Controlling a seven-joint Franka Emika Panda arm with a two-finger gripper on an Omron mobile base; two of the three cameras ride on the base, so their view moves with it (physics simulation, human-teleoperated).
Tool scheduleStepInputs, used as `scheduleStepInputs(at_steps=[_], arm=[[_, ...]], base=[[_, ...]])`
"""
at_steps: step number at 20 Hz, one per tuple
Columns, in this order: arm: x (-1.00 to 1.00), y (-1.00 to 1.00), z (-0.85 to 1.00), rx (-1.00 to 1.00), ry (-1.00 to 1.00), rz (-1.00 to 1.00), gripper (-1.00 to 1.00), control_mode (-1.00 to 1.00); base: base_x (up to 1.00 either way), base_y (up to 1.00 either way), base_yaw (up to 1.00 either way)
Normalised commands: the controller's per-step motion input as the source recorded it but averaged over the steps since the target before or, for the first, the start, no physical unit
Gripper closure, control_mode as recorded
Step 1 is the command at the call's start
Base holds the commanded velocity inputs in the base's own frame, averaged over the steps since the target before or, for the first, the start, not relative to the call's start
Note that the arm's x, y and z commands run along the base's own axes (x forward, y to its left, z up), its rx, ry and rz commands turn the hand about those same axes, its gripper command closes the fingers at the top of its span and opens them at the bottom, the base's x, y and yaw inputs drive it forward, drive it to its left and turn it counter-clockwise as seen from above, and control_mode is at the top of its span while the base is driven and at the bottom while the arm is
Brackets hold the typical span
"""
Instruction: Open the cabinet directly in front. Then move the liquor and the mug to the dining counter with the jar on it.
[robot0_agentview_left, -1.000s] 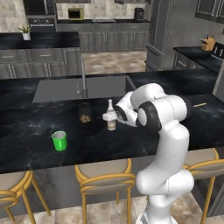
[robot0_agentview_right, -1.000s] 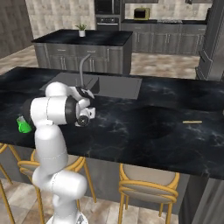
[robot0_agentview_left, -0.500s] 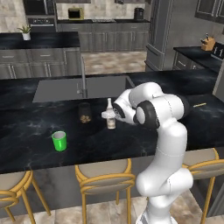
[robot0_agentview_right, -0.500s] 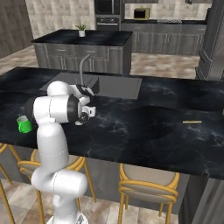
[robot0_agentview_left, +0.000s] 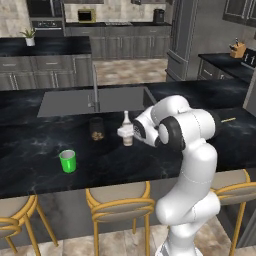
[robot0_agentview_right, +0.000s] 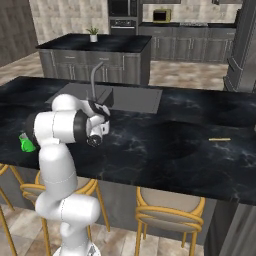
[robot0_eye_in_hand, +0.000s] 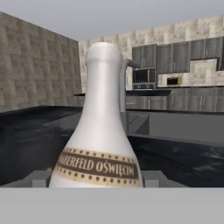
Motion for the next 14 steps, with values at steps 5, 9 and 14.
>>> scheduleStepInputs(at_steps=[5,9,14], arm=[[0.00,0.00,-0.11,0.01,-0.06,0.00,1.00,-1.00],[0.00,0.00,-0.21,0.00,-0.04,0.00,1.00,-1.00],[0.00,0.00,-0.08,0.00,-0.02,0.00,1.00,-1.00]], base=[[0.00,0.00,0.00],[0.00,0.00,0.00],[0.00,0.00,0.00]])
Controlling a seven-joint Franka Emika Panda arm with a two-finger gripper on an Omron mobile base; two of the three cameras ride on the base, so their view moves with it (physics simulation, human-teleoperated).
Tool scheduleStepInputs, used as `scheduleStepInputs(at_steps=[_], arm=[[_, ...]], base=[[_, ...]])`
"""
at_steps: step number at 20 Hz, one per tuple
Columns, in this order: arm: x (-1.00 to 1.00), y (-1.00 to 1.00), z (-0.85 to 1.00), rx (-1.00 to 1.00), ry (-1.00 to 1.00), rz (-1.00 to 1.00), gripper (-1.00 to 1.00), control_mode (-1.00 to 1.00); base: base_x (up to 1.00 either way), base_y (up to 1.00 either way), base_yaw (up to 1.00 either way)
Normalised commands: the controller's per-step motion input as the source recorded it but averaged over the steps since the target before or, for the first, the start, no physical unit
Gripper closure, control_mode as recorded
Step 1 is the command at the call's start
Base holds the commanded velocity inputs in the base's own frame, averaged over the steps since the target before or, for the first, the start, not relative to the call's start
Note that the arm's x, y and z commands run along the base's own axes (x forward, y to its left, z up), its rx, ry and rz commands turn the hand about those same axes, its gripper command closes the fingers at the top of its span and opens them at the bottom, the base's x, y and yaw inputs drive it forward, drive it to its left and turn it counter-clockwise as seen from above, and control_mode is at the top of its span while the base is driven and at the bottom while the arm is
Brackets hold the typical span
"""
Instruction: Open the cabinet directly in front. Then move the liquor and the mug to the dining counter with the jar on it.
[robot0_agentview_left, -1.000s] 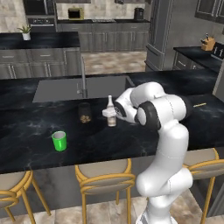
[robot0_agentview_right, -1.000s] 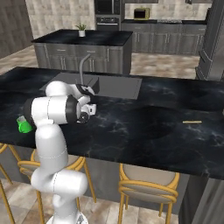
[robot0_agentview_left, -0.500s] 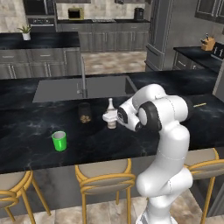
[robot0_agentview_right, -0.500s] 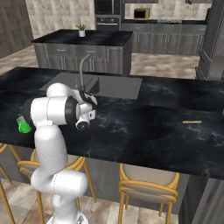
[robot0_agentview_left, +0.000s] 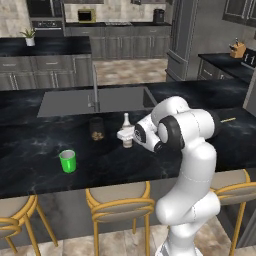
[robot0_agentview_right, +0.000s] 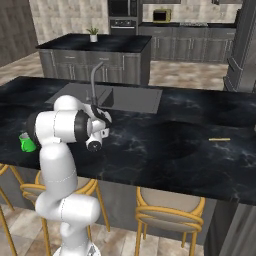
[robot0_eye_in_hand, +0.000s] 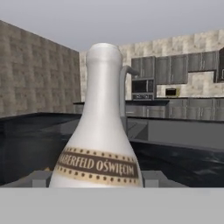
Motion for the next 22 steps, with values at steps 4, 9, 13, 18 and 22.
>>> scheduleStepInputs(at_steps=[4,9,13,18,22], arm=[[0.00,0.00,-0.02,0.00,-0.01,0.00,1.00,-1.00],[0.00,0.00,0.00,0.00,-0.15,0.00,1.00,-1.00],[0.00,0.00,0.00,0.00,-0.11,0.00,1.00,-1.00],[0.00,0.00,0.00,0.00,0.00,0.00,1.00,-1.00],[0.00,0.00,0.00,0.00,0.00,0.00,-1.00,-1.00]], base=[[0.00,0.00,0.00],[0.00,0.00,0.00],[0.00,0.00,0.00],[0.00,0.00,0.00],[0.00,0.00,0.00]])
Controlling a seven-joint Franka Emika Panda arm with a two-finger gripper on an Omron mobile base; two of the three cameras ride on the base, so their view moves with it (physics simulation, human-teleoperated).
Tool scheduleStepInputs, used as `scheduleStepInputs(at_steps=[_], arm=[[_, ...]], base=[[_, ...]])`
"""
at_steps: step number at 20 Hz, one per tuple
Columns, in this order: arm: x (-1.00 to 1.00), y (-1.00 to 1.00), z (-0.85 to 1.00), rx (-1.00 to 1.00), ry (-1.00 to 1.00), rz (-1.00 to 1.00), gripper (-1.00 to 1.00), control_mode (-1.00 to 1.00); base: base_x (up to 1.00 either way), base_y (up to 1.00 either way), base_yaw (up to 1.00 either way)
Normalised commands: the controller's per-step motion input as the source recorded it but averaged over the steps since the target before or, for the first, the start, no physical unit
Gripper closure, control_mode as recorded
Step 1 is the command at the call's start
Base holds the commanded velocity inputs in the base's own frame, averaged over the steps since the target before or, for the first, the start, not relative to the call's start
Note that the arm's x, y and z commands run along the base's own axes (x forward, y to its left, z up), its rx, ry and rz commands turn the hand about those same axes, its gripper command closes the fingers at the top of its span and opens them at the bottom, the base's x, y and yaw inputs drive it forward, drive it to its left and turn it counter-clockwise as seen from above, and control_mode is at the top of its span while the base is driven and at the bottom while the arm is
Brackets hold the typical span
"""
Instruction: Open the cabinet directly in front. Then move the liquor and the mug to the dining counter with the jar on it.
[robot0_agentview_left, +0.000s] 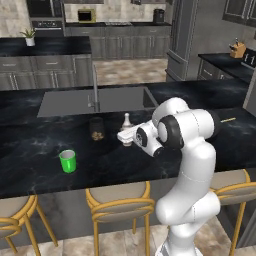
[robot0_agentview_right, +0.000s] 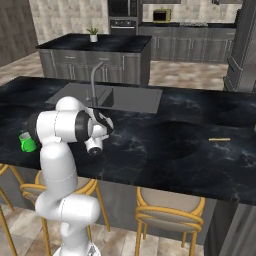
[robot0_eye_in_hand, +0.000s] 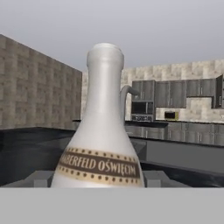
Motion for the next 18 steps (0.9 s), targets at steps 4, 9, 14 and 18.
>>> scheduleStepInputs(at_steps=[4,9,14,18], arm=[[0.00,0.00,0.00,0.00,0.00,0.00,-1.00,-1.00],[0.00,0.00,0.20,0.00,0.01,0.00,-1.00,-1.00],[-0.01,0.00,0.53,0.00,0.03,0.00,-1.00,-1.00],[-0.28,0.00,1.00,0.00,0.02,0.00,-1.00,-1.00]], base=[[0.00,0.00,0.00],[0.00,0.00,0.00],[0.00,0.00,0.00],[0.00,0.00,0.00]])
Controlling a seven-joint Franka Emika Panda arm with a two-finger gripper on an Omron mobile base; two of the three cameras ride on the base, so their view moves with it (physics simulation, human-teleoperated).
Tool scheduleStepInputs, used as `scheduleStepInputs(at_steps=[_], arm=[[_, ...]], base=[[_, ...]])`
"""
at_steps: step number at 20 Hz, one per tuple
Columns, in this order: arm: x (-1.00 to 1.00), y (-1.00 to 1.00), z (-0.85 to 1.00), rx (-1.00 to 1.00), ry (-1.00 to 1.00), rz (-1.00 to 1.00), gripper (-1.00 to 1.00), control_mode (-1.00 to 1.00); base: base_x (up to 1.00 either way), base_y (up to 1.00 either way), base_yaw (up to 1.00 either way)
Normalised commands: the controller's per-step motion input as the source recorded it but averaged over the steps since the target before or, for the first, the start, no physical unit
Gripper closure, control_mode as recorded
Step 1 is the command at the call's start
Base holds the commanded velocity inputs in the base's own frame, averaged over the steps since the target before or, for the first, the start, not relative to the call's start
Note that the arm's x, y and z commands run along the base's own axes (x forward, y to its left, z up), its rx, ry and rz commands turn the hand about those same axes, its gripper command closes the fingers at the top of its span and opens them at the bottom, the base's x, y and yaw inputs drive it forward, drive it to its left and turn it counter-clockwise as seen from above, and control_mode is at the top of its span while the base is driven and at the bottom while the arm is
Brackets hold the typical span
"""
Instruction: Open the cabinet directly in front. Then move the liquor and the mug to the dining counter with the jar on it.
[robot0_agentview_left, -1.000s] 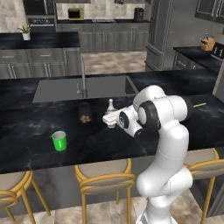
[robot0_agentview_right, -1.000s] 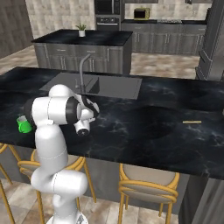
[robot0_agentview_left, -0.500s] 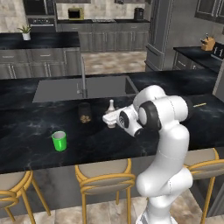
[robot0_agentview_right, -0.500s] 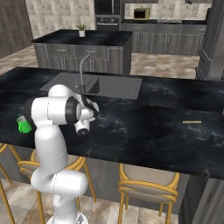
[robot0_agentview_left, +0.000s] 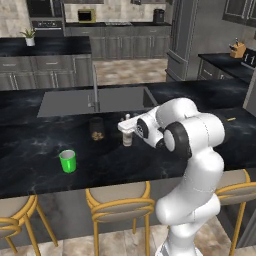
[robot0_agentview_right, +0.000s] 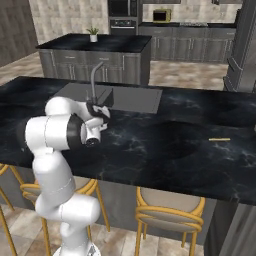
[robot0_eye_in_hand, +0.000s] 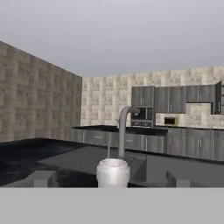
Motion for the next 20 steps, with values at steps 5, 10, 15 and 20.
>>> scheduleStepInputs(at_steps=[5,10,15,20], arm=[[-0.62,-0.02,1.00,0.00,0.01,0.00,-1.00,-1.00],[-0.99,-0.33,0.99,0.00,0.01,0.00,-1.00,-1.00],[-1.00,-0.87,0.28,0.06,-0.13,0.00,-1.00,-1.00],[-1.00,-0.83,0.00,0.09,-0.27,-0.03,-1.00,-1.00]], base=[[0.00,0.00,0.00],[0.00,0.00,0.00],[0.00,0.00,0.00],[0.00,0.00,0.00]])
